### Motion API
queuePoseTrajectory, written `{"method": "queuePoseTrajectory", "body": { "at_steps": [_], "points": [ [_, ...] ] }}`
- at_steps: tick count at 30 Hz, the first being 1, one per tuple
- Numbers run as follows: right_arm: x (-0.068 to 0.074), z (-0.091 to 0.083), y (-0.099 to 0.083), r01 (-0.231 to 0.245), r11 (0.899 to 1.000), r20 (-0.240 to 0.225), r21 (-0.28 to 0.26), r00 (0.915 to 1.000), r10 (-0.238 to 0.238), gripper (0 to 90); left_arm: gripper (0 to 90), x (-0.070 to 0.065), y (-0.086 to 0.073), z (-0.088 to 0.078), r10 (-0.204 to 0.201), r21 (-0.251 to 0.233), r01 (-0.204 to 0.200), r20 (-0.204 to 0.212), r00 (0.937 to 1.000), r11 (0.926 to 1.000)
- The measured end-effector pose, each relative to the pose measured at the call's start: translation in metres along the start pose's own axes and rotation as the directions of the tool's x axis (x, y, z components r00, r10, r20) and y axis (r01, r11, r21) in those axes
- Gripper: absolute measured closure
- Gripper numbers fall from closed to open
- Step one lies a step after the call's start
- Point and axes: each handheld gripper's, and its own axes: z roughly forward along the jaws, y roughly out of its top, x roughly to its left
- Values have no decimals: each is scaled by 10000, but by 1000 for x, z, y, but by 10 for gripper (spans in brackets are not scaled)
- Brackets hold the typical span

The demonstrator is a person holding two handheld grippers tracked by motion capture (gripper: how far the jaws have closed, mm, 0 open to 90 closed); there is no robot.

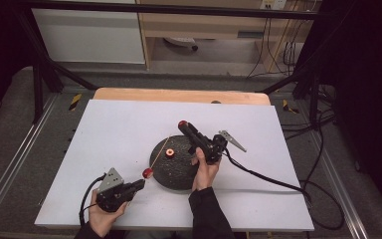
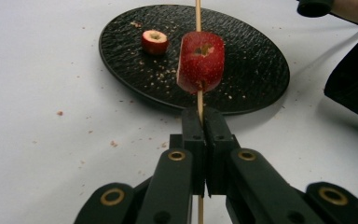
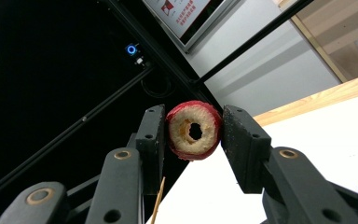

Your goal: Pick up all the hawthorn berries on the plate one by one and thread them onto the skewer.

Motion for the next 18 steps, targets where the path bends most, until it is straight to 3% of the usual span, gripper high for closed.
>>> {"method": "queuePoseTrajectory", "body": {
  "at_steps": [18],
  "points": [
    [0,-1,-7,78,9995,-340,-317,9994,-89,611,884,-18,4,13,-273,-193,279,286,9992,9994]
  ]
}}
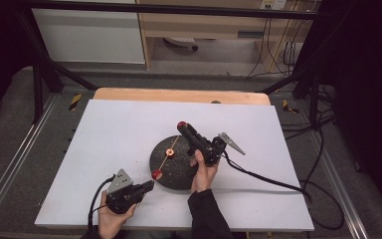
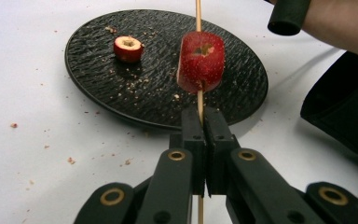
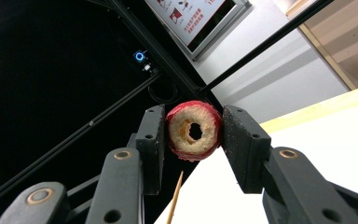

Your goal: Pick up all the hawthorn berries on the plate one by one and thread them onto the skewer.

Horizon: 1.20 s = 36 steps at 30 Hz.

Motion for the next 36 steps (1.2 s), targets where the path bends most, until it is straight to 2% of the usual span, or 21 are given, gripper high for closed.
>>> {"method": "queuePoseTrajectory", "body": {
  "at_steps": [21,31,36],
  "points": [
    [1,-2,-3,-147,9999,-190,49,9997,148,611,884,-3,0,3,-258,-216,255,-127,9996,9994],
    [1,-2,-5,-273,9996,-290,66,9992,274,612,884,-8,5,7,-462,-599,450,-194,9987,9972],
    [1,-2,-6,-343,9994,-332,94,9989,346,612,885,-10,8,11,-485,-610,466,-300,9984,9970]
  ]
}}
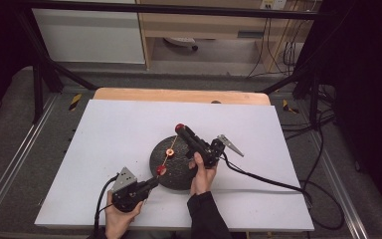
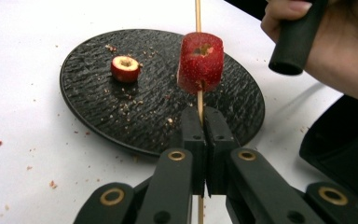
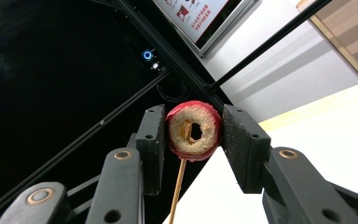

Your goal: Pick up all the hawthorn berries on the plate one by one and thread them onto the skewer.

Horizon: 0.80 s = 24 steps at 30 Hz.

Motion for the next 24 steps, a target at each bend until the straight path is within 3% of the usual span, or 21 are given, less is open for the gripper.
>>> {"method": "queuePoseTrajectory", "body": {
  "at_steps": [14,24],
  "points": [
    [2,0,7,132,9999,-19,-81,9999,-132,613,886,-7,3,5,39,179,-32,-364,9993,9998],
    [0,-1,0,237,9996,19,176,9997,-238,613,887,-11,8,12,-16,104,21,-537,9986,9999]
  ]
}}
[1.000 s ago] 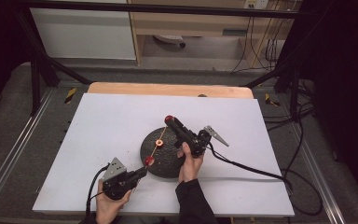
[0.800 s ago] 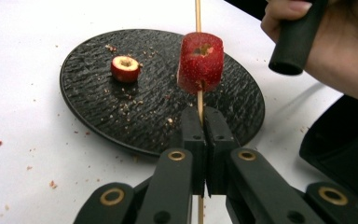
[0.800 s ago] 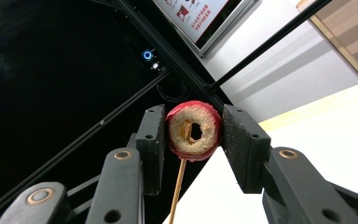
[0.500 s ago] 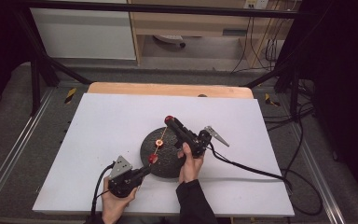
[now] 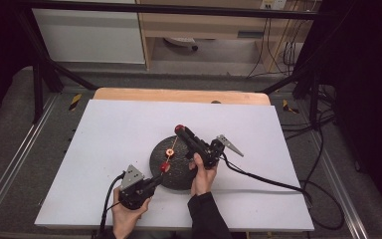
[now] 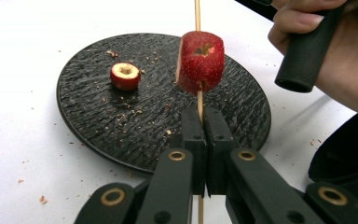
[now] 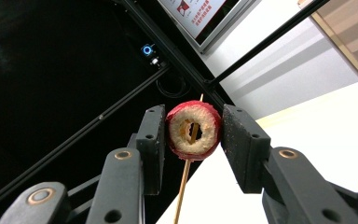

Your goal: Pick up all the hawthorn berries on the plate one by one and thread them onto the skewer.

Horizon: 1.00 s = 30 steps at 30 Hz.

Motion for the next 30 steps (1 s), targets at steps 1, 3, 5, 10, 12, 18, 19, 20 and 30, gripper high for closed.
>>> {"method": "queuePoseTrajectory", "body": {
  "at_steps": [1,3,5,10,12,18,19,20,30],
  "points": [
    [1,-1,1,-38,10000,10,19,10000,38,614,886,0,0,1,12,1,-12,-11,10000,10000],
    [2,-1,1,-15,10000,4,16,10000,15,614,886,1,0,2,13,-10,-13,-4,10000,10000],
    [1,-1,0,3,9998,20,178,10000,-3,615,886,1,1,2,69,-61,-69,-47,10000,10000],
    [0,-1,-6,-97,9987,36,498,9999,95,615,887,4,9,1,42,-224,-44,-105,9999,9997],
    [0,-2,-8,-89,9983,19,576,10000,88,615,887,4,11,3,18,-195,-19,-48,10000,9998],
    [1,-4,-9,-3,9967,-2,816,10000,4,614,886,6,16,6,123,-152,-124,-86,9999,9998],
    [2,-4,-10,-44,9956,-14,932,10000,45,614,887,6,16,7,84,-151,-84,-22,10000,9999],
    [2,-4,-10,-44,9956,-14,932,10000,45,614,887,6,17,7,130,-146,-131,-74,9999,9998],
    [3,-9,-18,148,9872,-52,1589,9999,-142,614,886,8,25,13,182,-107,-182,-77,9998,9998]
  ]
}}
